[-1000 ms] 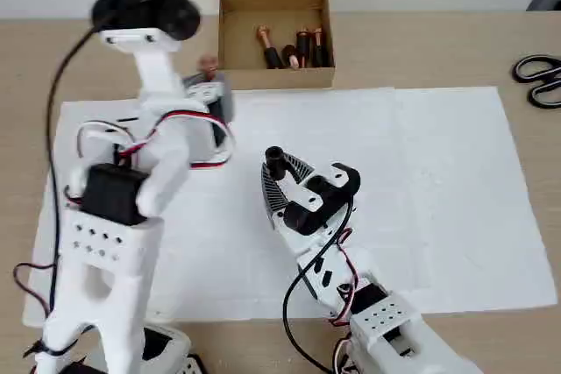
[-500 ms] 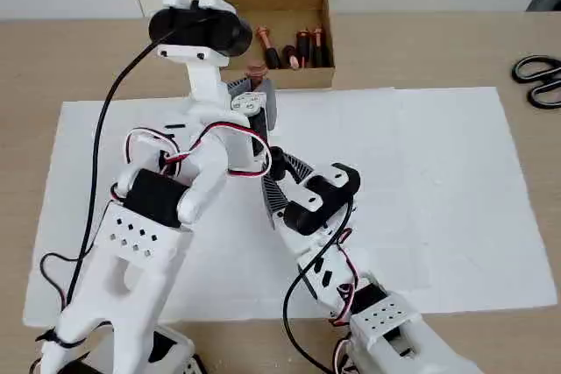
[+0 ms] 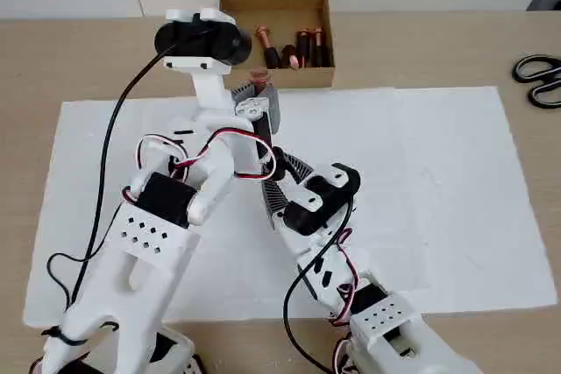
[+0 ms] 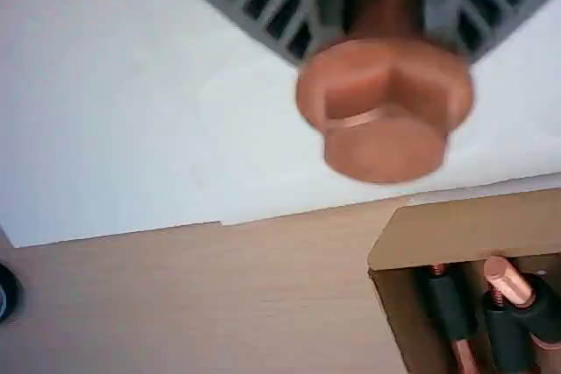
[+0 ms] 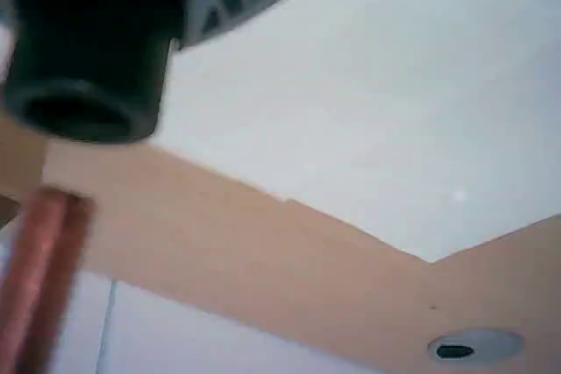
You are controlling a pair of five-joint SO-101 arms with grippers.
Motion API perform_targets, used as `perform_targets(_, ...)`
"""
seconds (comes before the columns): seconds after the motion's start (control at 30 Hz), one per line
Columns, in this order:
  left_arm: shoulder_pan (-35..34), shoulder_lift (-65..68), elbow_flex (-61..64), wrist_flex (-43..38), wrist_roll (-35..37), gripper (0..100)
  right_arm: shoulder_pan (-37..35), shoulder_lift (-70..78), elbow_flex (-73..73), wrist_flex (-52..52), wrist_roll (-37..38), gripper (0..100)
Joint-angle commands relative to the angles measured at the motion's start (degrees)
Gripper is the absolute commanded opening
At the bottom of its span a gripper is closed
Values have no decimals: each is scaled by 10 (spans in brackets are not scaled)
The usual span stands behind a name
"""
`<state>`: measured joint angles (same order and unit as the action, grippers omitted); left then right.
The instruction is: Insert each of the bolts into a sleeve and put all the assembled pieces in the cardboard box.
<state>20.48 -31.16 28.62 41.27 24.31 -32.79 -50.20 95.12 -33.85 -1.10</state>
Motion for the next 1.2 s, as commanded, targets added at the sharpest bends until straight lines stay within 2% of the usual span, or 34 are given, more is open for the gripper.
perform_targets(0.0,4,-18,3,-20,4,6,0,-10,5,-13,6,4)
perform_targets(1.17,11,-78,58,-37,6,6,0,-10,5,-13,6,4)
